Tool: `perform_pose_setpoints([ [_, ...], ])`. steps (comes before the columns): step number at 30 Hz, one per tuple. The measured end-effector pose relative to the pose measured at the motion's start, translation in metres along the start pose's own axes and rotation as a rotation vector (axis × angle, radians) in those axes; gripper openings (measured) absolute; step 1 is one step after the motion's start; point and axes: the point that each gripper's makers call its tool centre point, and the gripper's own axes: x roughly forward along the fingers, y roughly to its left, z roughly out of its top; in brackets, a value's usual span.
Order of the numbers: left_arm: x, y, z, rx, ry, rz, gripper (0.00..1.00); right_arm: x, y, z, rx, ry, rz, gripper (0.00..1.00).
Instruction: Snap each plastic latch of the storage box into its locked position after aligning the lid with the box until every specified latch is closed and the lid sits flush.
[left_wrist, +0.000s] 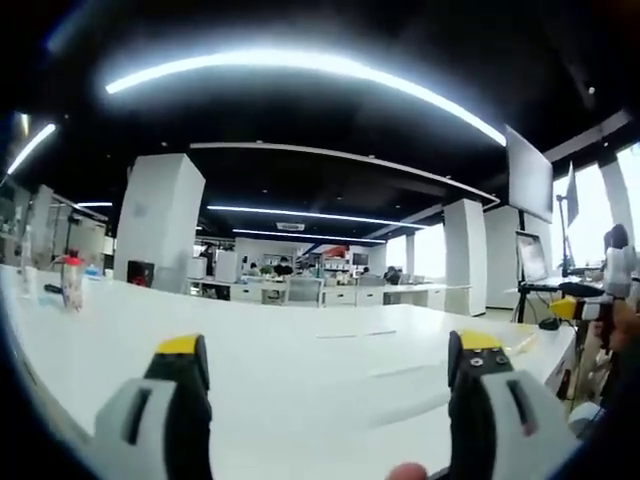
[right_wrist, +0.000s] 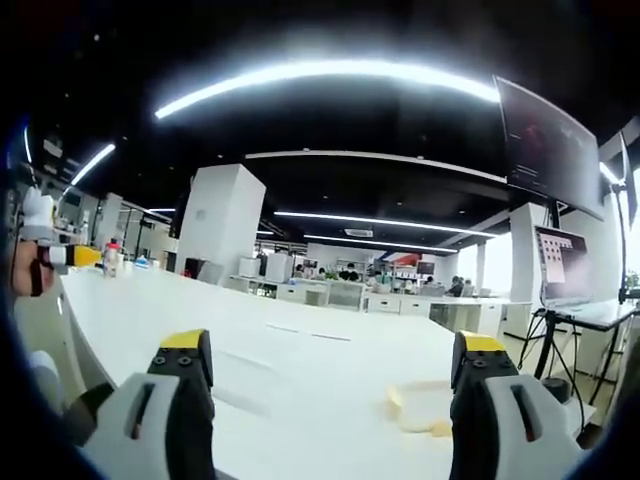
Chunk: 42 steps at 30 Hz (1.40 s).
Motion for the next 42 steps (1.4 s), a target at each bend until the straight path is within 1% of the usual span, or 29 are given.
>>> perform_pose_setpoints([
  [8, 0.004, -0.008, -0.005, -0.001, 0.016, -0.021, 1.0, -0.002, -0.004, 0.001, -0.008, 0.001, -0.009, 1.0],
  [16, 0.004, -0.012, -0.001, 0.003, 0.017, -0.037, 1.0, -0.003, -0.011, 0.004, -0.005, 0.001, -0.032, 1.0],
  [21, 0.003, -0.012, 0.0, 0.006, 0.008, -0.044, 1.0, -0.002, -0.01, 0.004, -0.008, 0.001, -0.032, 1.0],
  [24, -0.002, -0.011, 0.004, -0.002, -0.037, -0.024, 1.0, -0.003, -0.004, 0.006, -0.007, -0.01, -0.011, 1.0],
  [25, -0.003, -0.012, 0.004, 0.0, -0.039, -0.026, 1.0, -0.005, -0.003, 0.007, -0.008, -0.013, -0.011, 1.0],
  [28, -0.004, -0.018, 0.001, 0.005, -0.022, -0.041, 1.0, -0.007, -0.002, 0.009, -0.012, -0.019, -0.014, 1.0],
  [31, -0.005, -0.02, -0.002, 0.012, -0.012, -0.037, 0.99, -0.01, -0.004, 0.011, -0.009, -0.023, -0.013, 1.0],
  [39, -0.003, -0.026, -0.004, 0.013, 0.003, -0.049, 0.99, -0.006, -0.004, 0.006, -0.008, -0.001, -0.005, 1.0],
  [42, 0.001, -0.029, -0.004, 0.018, -0.002, -0.06, 0.98, -0.003, -0.003, 0.004, -0.001, 0.004, -0.002, 1.0],
])
